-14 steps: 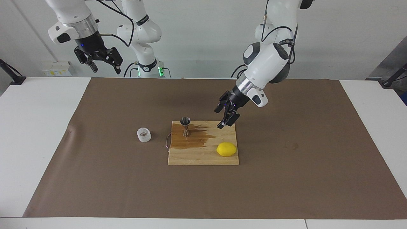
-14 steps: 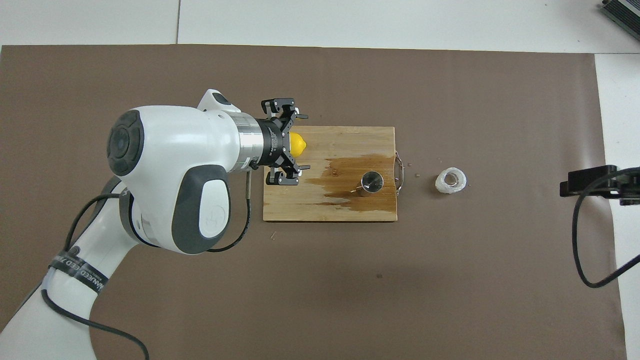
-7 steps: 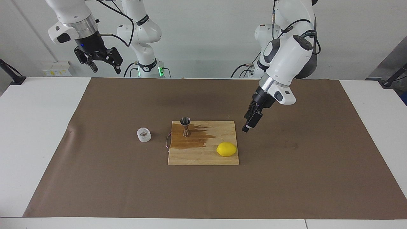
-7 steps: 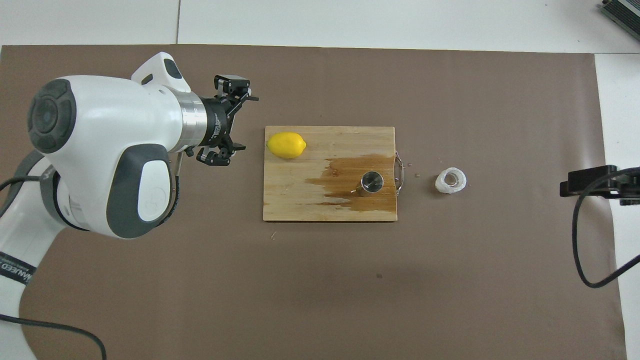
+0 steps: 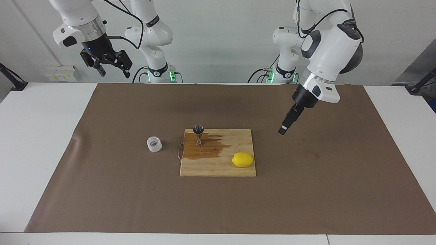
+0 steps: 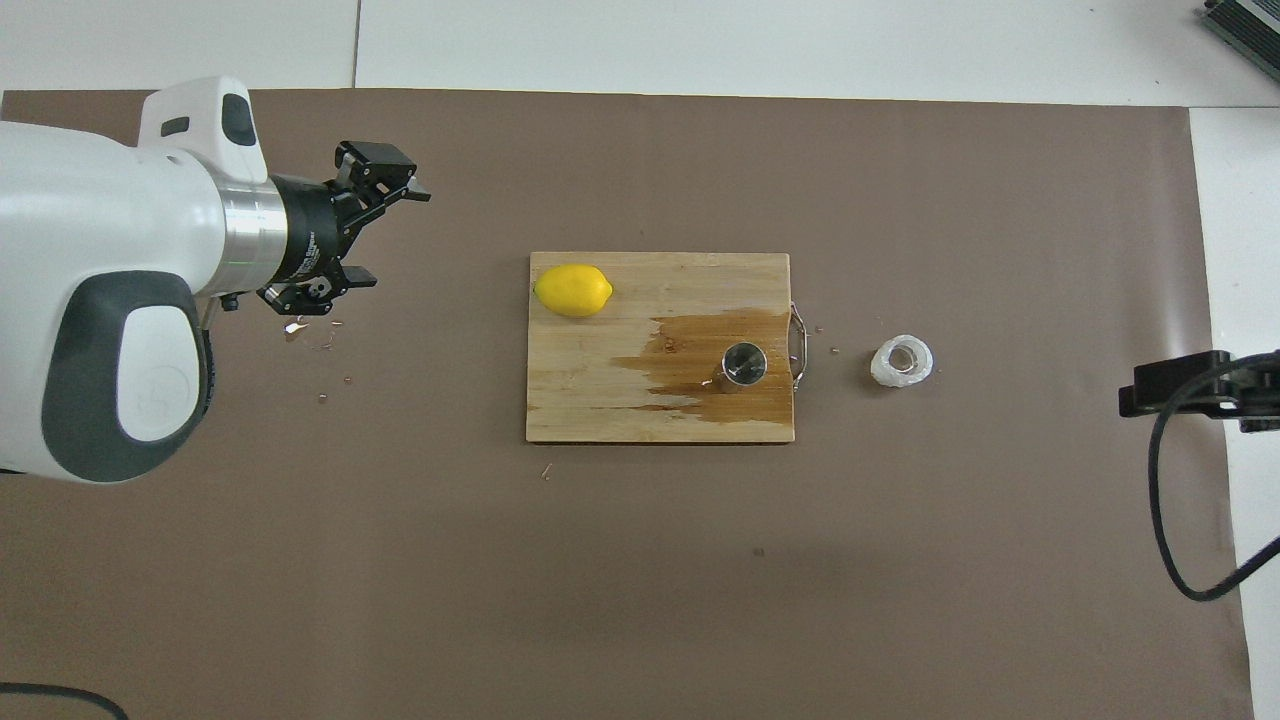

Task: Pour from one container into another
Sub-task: 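Open the left gripper and draw it back from the cup, then retract the left gripper while the right gripper reaches the white cup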

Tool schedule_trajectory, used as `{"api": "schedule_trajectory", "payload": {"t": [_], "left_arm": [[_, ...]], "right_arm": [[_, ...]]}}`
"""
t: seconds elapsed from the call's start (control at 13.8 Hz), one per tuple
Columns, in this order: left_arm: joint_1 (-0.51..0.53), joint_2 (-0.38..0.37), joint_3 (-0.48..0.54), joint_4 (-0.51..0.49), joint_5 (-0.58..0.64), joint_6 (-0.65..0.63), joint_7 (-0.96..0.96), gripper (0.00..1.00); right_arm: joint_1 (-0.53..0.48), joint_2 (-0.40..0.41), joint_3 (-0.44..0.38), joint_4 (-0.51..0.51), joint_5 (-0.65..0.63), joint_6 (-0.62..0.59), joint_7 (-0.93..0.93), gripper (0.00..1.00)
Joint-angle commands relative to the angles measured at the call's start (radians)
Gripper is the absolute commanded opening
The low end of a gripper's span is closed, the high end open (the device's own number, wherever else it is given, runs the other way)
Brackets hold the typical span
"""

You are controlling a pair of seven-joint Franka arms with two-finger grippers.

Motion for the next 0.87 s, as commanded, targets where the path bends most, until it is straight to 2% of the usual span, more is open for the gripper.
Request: {"api": "schedule_trajectory", "payload": {"t": [0.0,0.14,0.29,0.43,0.65,0.79], "left_arm": [[0.057,-0.03,-0.005,-0.02,0.04,-0.104,0.236,1.0],[0.102,-0.044,-0.005,-0.014,0.083,-0.187,0.449,1.0],[0.112,-0.047,-0.004,-0.017,0.118,-0.225,0.604,1.0],[0.112,-0.048,-0.005,-0.015,0.207,-0.268,0.698,1.0],[0.125,-0.06,-0.002,-0.014,0.258,-0.327,0.859,1.0],[0.125,-0.077,0.025,-0.006,0.284,-0.366,0.913,1.0]], "right_arm": [[-0.009,-0.021,0.001,-0.008,0.007,-0.014,-0.136,1.0],[-0.032,-0.038,-0.002,-0.046,0.016,-0.001,-0.375,1.0],[-0.042,-0.065,-0.002,-0.124,0.016,0.073,-0.612,1.0],[-0.061,-0.081,-0.002,-0.195,0.016,0.171,-0.833,1.0],[-0.082,-0.068,-0.004,-0.27,0.066,0.312,-1.22,1.0],[-0.121,-0.065,-0.004,-0.35,0.124,0.395,-1.409,1.0]]}}
